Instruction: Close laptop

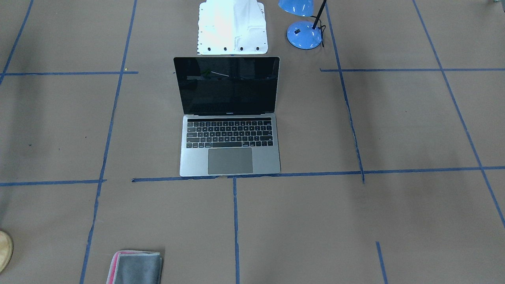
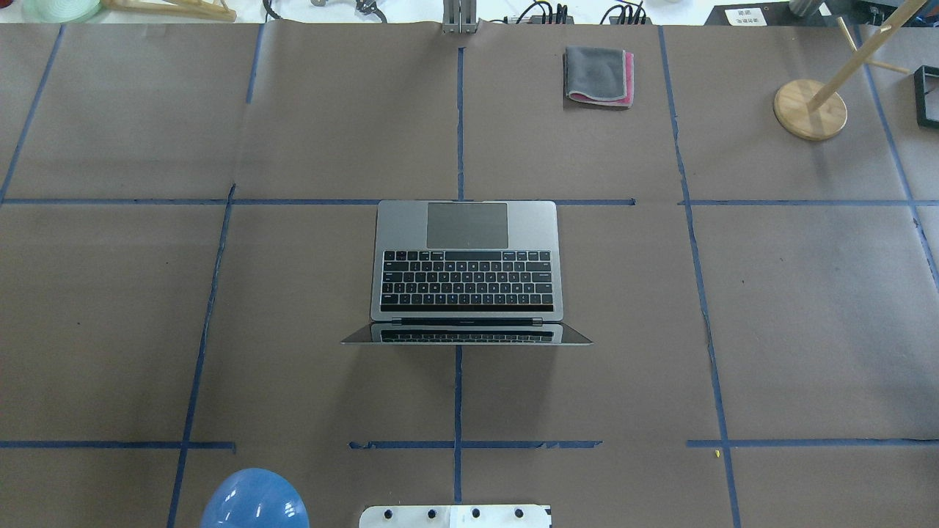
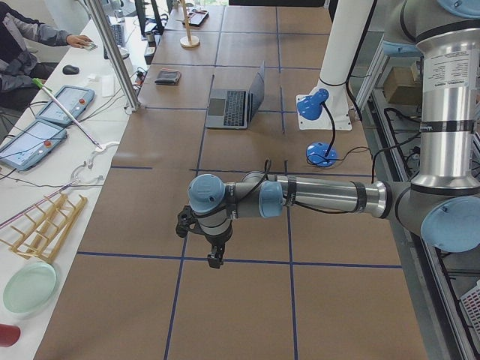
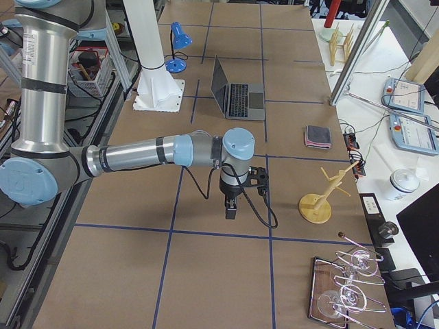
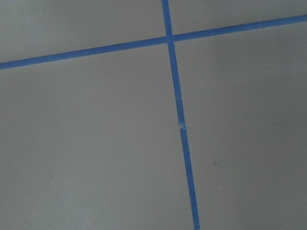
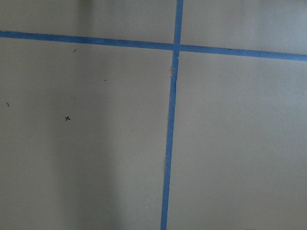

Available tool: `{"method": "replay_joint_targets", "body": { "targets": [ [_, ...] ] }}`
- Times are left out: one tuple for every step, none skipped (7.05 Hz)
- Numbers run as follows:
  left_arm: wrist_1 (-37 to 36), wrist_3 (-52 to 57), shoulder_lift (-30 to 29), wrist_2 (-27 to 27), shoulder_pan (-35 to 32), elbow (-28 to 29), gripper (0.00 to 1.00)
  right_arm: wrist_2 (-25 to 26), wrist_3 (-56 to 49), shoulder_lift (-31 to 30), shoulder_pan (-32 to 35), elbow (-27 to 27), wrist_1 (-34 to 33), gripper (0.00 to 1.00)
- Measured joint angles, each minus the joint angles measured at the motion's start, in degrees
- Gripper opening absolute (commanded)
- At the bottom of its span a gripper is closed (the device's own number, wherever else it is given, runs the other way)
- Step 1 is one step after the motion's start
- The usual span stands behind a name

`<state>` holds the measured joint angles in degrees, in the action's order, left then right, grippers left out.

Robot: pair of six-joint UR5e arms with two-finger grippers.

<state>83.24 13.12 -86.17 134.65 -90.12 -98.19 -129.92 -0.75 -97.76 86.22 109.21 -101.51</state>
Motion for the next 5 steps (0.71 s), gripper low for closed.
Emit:
{"method": "replay_joint_targets", "body": {
  "targets": [
    [2.0,-0.1,-1.9,0.0,0.0,0.2,1.00,-0.5,0.1,0.3,0.0,0.1,0.3,1.00],
    [3.8,-0.3,-3.8,0.1,-0.1,0.5,1.00,-1.8,0.1,0.5,0.0,0.1,1.6,1.00],
    [4.6,-0.4,-4.9,0.2,-0.1,0.7,1.00,-3.1,0.1,0.5,0.0,-0.2,3.6,1.00],
    [5.0,-1.0,-5.3,0.4,-0.1,0.5,1.00,-3.7,0.2,0.5,0.0,-0.4,4.7,1.00],
    [5.9,-2.7,-5.4,0.6,0.1,0.0,1.00,-4.1,0.3,0.4,-0.1,-0.4,5.1,1.00]
  ]
}}
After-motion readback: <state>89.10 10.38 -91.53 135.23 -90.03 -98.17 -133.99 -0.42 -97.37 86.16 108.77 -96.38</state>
